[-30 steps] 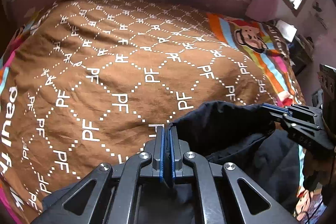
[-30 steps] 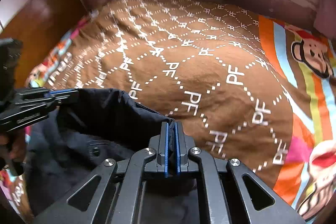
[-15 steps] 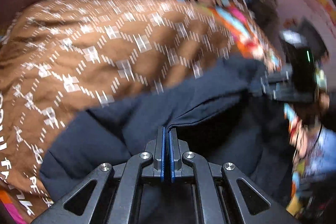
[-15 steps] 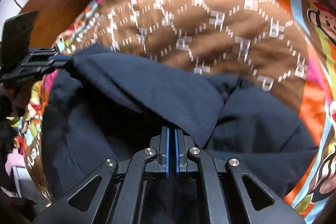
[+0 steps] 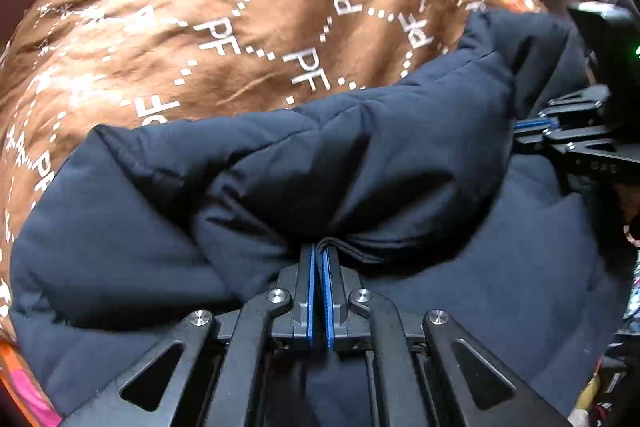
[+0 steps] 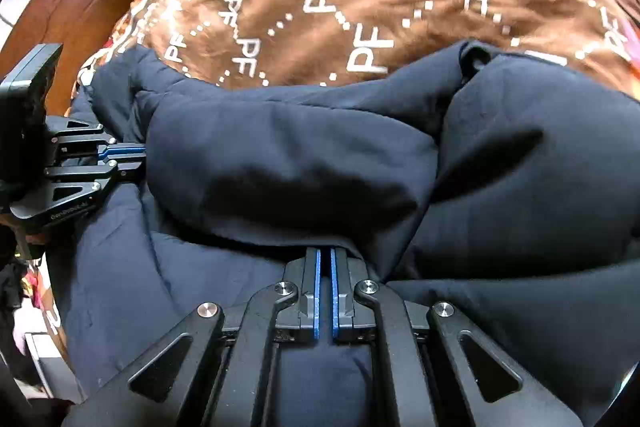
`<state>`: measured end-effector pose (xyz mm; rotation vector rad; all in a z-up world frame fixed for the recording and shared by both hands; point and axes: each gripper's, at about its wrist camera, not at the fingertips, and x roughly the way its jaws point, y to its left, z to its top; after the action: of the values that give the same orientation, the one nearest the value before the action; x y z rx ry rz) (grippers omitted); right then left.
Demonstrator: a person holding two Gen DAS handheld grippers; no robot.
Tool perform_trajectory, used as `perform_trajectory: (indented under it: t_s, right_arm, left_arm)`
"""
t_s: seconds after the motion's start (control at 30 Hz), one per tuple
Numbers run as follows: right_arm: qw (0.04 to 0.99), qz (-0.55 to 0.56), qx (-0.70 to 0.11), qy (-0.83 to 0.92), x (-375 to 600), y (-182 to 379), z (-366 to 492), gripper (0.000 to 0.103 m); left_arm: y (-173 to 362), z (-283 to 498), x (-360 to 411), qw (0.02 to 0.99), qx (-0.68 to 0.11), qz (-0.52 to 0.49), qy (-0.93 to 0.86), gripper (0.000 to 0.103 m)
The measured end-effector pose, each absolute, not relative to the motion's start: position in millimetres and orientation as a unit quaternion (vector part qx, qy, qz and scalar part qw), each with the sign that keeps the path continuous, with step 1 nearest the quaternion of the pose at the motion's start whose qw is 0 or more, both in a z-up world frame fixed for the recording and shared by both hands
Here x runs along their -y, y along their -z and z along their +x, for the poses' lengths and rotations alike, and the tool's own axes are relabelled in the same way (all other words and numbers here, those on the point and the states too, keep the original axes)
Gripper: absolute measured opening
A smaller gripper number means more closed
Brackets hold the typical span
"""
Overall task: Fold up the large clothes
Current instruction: 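Grasp the jacket hem with the left tool while the right tool grasps it too, then fold the hem up toward the collar with both tools and release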
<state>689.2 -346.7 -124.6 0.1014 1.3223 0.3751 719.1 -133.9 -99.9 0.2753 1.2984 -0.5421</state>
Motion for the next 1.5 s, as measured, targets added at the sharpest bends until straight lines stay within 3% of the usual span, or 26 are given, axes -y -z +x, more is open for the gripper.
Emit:
perform_trajectory:
  t_s: [0.13, 0.27, 0.3, 0.37, 0.4, 0.53, 0.7, 0.87, 0.9, 0.97, 1.1, 1.5]
  right_arm:
    - [0.779, 0.075, -0.592, -0.191, 360.7, 116.5, 673.4, 0.008]
    - [0.774, 0.139, -0.589, -0.187, 385.3, 102.7, 666.0, 0.009]
    - [0.776, 0.146, -0.585, -0.187, 389.8, 96.8, 664.8, 0.01]
    - [0.79, 0.136, -0.569, -0.186, 394.6, 80.6, 667.5, 0.014]
    - [0.796, 0.129, -0.562, -0.185, 395.9, 75.6, 670.0, 0.017]
    - [0.815, 0.154, -0.533, -0.17, 397.8, 60.4, 692.8, 0.022]
    - [0.833, 0.22, -0.477, -0.176, 398.5, 46.6, 717.6, 0.044]
    - [0.815, 0.185, -0.524, -0.163, 359.6, 74.4, 744.0, 0.044]
    - [0.803, 0.174, -0.548, -0.158, 354.4, 86.4, 746.6, 0.044]
    - [0.795, 0.183, -0.556, -0.156, 355.3, 97.6, 741.1, 0.043]
    - [0.78, 0.185, -0.575, -0.165, 353.6, 115.9, 728.9, 0.035]
    - [0.736, 0.058, -0.646, -0.193, 312.2, 117.8, 715.0, 0.035]
  left_arm:
    - [84.9, 707.1, 120.2, 0.753, -0.589, 0.127, 0.263, 0.007]
    - [62.4, 703.4, 100.8, 0.761, -0.583, 0.098, 0.267, 0.015]
    - [56.6, 704.1, 96.9, 0.768, -0.576, 0.096, 0.264, 0.021]
    - [43.7, 704.6, 90.1, 0.796, -0.546, 0.107, 0.238, 0.062]
    - [38.6, 705.9, 87.5, 0.81, -0.53, 0.109, 0.226, 0.068]
    - [20.2, 717.6, 72.9, 0.849, -0.487, 0.044, 0.2, 0.068]
    - [12.9, 749.8, 89.6, 0.859, -0.47, 0.002, 0.203, 0.068]
    - [32.5, 768.4, 125.8, 0.84, -0.491, 0.01, 0.231, 0.067]
    - [40.6, 769.0, 130.0, 0.829, -0.504, 0.006, 0.242, 0.063]
    - [60.1, 763.1, 135.5, 0.804, -0.532, 0.009, 0.265, 0.044]
    - [79.8, 744.0, 134.4, 0.785, -0.546, 0.029, 0.29, 0.042]
    - [95.2, 710.1, 155.7, 0.739, -0.587, 0.158, 0.291, 0.04]
